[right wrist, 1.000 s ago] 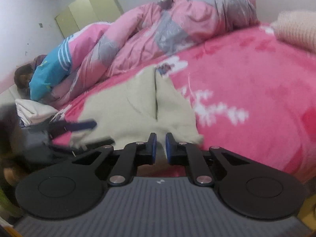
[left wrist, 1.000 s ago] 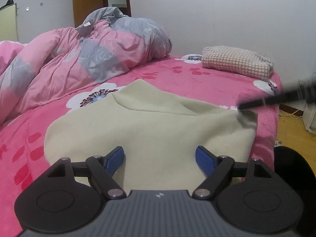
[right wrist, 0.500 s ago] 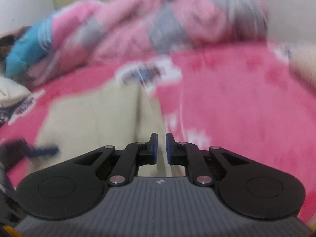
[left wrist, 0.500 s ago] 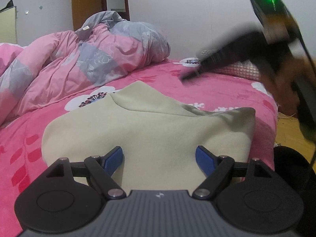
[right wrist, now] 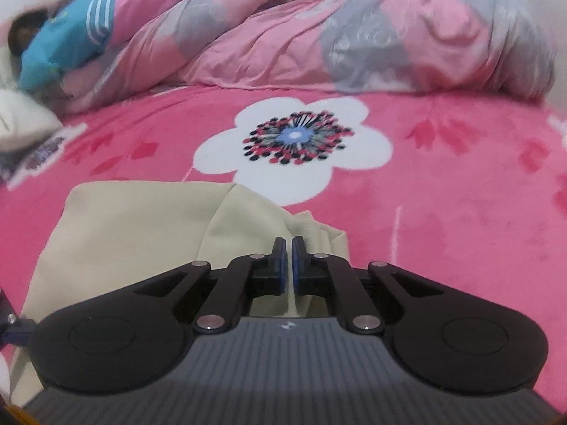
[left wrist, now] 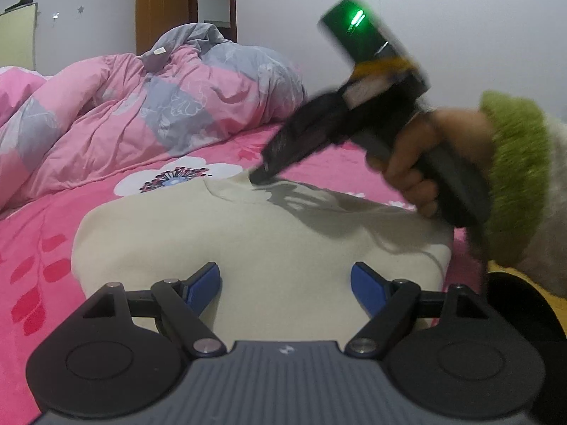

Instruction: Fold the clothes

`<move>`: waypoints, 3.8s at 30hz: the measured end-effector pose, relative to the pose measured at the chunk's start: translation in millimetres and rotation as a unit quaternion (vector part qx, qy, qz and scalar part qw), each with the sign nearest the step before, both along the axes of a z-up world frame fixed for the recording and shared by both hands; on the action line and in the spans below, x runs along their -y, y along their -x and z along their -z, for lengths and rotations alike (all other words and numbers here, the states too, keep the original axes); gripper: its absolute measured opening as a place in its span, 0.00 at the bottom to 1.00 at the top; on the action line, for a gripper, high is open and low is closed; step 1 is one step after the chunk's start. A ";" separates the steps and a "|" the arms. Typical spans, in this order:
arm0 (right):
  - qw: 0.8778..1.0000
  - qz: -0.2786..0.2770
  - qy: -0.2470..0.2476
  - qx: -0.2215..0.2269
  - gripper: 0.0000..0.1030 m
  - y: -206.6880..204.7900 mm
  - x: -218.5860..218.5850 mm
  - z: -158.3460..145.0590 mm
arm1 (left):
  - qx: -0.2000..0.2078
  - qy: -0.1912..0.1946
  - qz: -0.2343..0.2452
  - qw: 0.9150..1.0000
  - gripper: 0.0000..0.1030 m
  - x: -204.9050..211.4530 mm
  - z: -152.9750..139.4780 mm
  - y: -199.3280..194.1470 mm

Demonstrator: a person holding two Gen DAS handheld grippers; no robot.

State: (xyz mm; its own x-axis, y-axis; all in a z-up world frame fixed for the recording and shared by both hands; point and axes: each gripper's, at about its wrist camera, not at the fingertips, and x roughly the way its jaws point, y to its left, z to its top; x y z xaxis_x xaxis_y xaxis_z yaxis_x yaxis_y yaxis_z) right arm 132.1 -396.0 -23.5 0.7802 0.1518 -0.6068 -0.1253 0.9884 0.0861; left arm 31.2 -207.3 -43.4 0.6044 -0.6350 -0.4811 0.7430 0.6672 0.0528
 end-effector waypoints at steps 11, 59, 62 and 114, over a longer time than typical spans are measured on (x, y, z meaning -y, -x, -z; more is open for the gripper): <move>0.996 -0.058 0.068 -0.026 0.08 0.5 -25.8 -13.7 | 0.002 0.019 0.001 1.000 0.79 -3.8 2.0 1.3; 0.989 -0.122 -0.077 -0.027 0.10 -26.6 16.7 -46.9 | 0.002 0.030 0.000 1.000 0.79 -15.1 5.3 10.1; 0.991 -0.097 -0.014 -0.090 0.04 -36.0 8.3 11.6 | 0.003 0.022 -0.002 1.000 0.79 -14.0 5.1 9.7; 0.993 0.073 -0.058 0.065 0.55 181.6 -14.8 -17.9 | -0.015 -0.014 -0.134 0.991 0.85 -47.7 -33.6 39.5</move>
State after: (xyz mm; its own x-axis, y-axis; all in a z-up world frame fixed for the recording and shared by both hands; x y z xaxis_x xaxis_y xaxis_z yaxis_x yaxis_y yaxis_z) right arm -49.5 -381.2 -5.6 0.8699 0.0948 -0.4841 0.0009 0.9811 0.1937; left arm -8.4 -159.6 -9.8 0.7340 -0.4407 -0.5168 0.5414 0.8390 0.0535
